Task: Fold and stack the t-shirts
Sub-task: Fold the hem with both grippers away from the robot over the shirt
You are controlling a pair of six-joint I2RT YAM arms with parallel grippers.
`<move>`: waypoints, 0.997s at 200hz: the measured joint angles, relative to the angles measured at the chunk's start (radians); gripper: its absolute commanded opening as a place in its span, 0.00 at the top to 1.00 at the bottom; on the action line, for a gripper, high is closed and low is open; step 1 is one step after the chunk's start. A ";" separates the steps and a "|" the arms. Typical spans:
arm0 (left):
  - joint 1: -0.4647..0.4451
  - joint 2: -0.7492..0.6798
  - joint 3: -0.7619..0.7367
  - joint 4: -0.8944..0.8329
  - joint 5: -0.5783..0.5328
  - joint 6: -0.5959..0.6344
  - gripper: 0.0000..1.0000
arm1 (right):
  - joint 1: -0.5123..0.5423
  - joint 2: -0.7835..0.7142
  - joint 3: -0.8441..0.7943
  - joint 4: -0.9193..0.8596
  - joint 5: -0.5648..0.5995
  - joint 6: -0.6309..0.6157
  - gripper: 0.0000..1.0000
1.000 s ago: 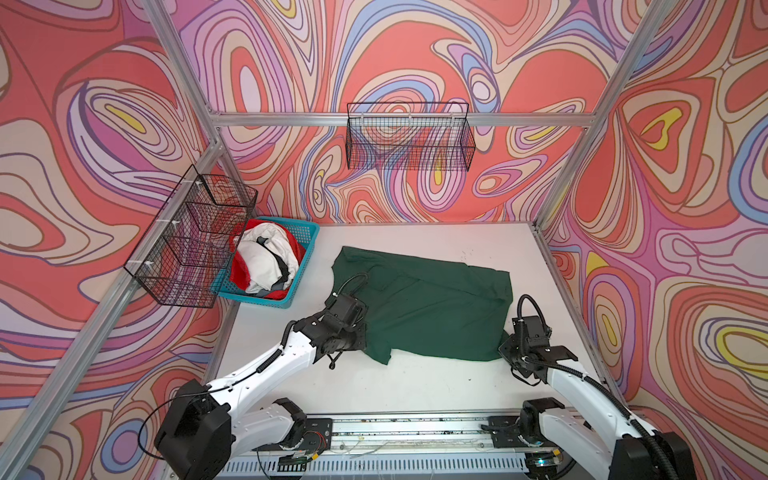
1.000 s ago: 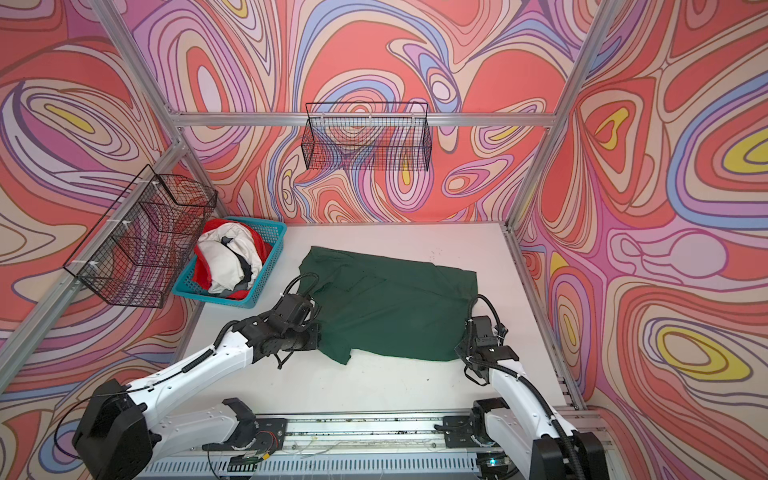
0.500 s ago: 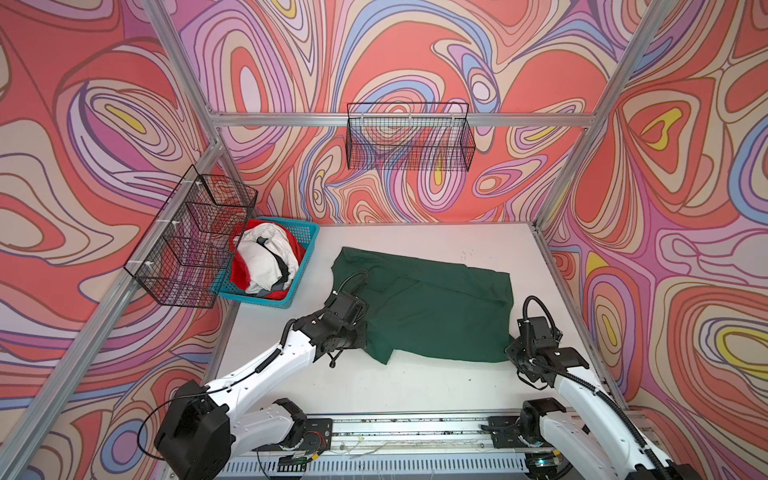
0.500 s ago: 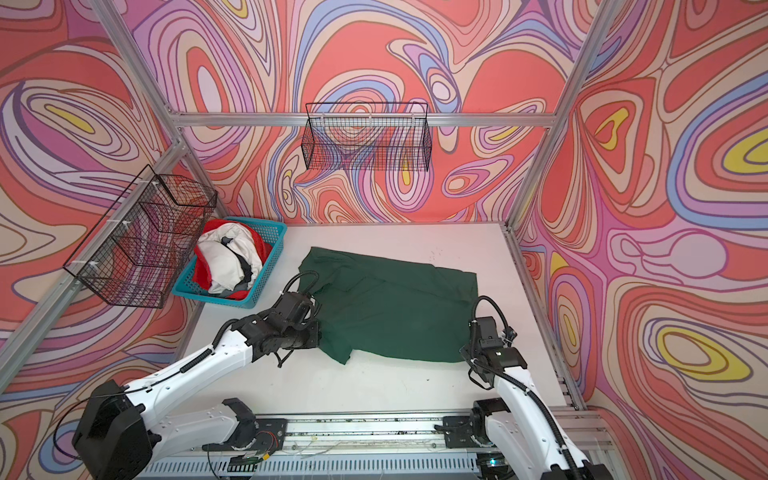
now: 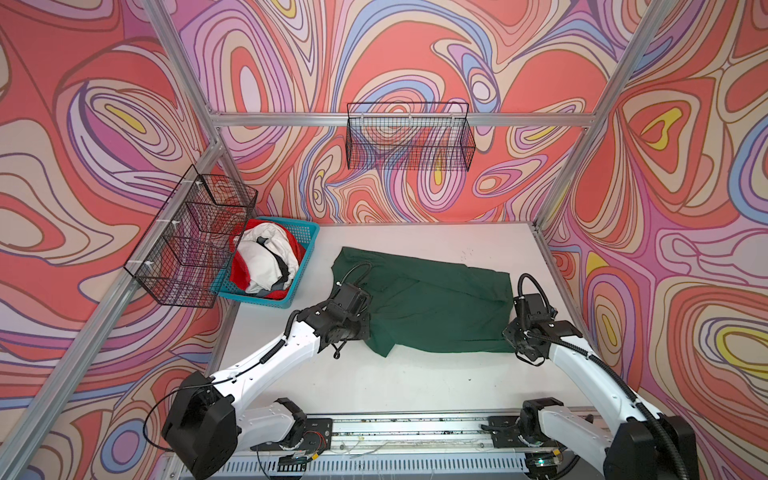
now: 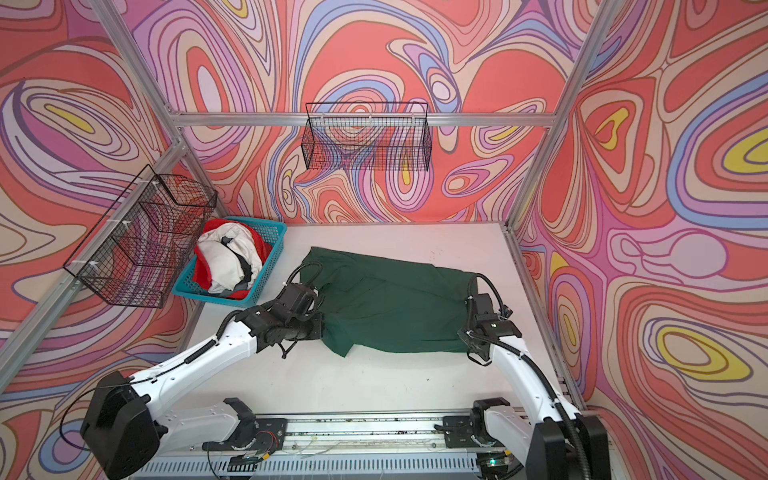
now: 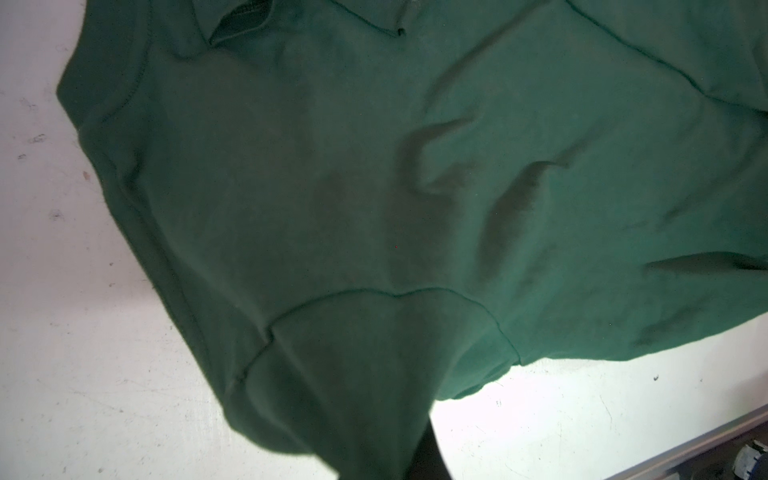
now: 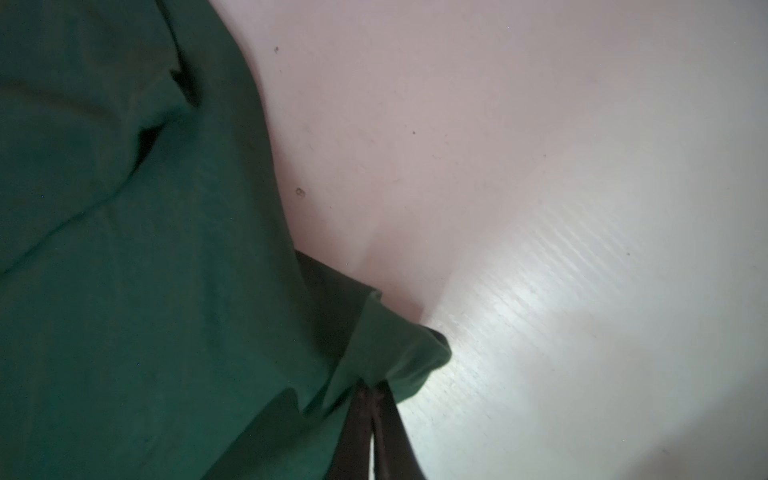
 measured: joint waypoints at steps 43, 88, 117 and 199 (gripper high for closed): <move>0.000 0.040 0.060 -0.021 -0.016 0.017 1.00 | 0.000 0.047 0.091 0.021 0.015 -0.037 1.00; 0.010 0.067 0.108 -0.029 -0.022 0.031 1.00 | 0.000 0.082 0.147 0.027 0.026 -0.062 1.00; 0.024 0.089 0.123 -0.037 -0.022 0.042 1.00 | 0.000 0.105 0.168 0.029 0.041 -0.074 1.00; 0.093 0.130 0.170 -0.046 -0.018 0.072 1.00 | 0.000 0.193 0.209 0.064 0.050 -0.112 1.00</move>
